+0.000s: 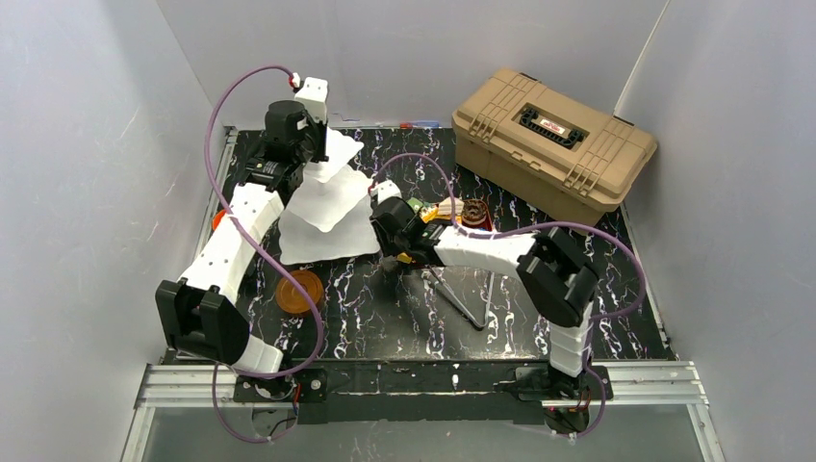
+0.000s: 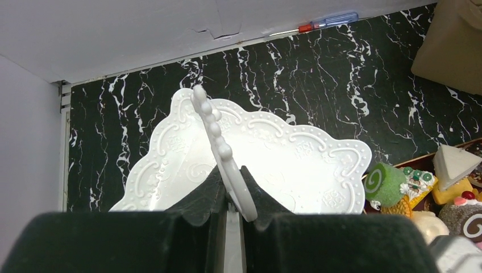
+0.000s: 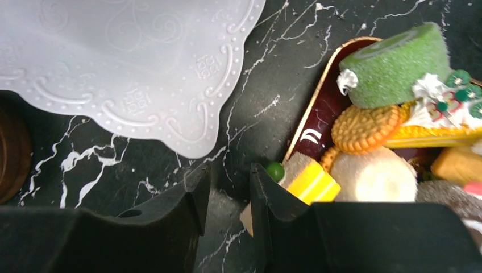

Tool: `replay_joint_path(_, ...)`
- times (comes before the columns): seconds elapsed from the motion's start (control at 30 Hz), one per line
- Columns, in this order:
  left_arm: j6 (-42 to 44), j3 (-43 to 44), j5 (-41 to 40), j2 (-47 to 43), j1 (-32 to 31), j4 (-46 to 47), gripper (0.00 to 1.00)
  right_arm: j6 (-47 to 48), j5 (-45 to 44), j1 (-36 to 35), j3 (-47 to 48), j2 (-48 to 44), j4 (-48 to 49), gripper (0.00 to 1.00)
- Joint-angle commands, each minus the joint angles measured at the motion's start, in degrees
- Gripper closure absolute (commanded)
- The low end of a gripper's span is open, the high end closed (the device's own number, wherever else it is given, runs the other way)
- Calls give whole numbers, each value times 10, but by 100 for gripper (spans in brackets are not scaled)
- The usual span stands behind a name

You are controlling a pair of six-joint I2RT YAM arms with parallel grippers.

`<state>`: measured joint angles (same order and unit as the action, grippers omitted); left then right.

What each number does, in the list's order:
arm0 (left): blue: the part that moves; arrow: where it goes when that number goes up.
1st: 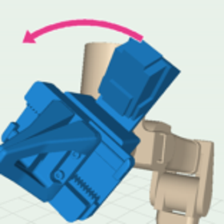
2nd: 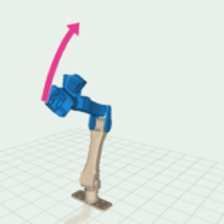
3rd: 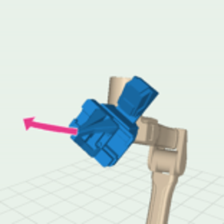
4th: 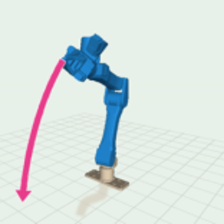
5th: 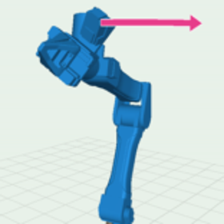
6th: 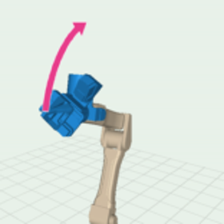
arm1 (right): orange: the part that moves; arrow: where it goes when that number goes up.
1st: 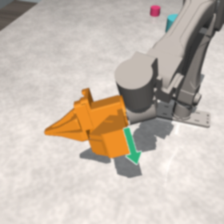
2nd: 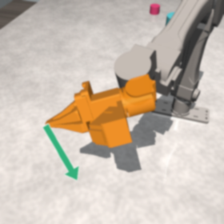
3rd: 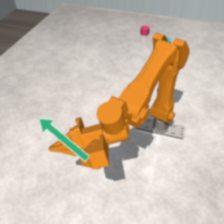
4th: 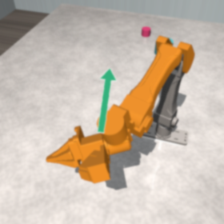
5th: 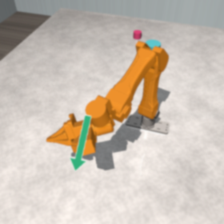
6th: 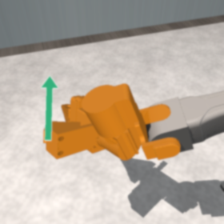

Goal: Serve the afternoon tea
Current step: Adjust the tray at the center of the board.

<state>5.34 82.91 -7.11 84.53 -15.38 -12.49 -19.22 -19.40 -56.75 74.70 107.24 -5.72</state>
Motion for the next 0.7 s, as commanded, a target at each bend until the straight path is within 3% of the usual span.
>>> replay_joint_path(0.0, 1, -8, -12, -40, 11, 0, 100, 20, 8, 6, 50, 40, 20, 61)
replay_joint_path(0.43, -10, -11, 11, -52, 17, -11, 100, 11, 41, 48, 101, 128, 27, 64)
replay_joint_path(0.67, -15, -24, 46, -58, 17, -19, 100, -1, 27, 74, 57, 116, 37, 67)
